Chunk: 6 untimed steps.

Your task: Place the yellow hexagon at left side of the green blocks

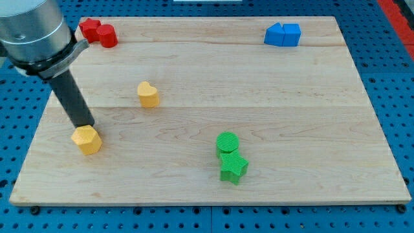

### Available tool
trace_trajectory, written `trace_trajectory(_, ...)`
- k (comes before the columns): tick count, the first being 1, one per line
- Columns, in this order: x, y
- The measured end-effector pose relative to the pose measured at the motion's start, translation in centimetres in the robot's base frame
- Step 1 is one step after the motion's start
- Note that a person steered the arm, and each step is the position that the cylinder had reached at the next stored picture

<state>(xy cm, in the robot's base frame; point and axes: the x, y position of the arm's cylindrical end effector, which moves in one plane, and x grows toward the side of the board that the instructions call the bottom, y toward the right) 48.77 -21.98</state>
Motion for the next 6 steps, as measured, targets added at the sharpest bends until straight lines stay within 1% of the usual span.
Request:
trace_trajectory(1,0.3,-4.7)
trace_trajectory(2,2.2,-2.4)
trace_trajectory(4,3.5,8.8)
trace_trajectory(5,6.2,9.5)
trace_trajectory(6,5.8,8.9)
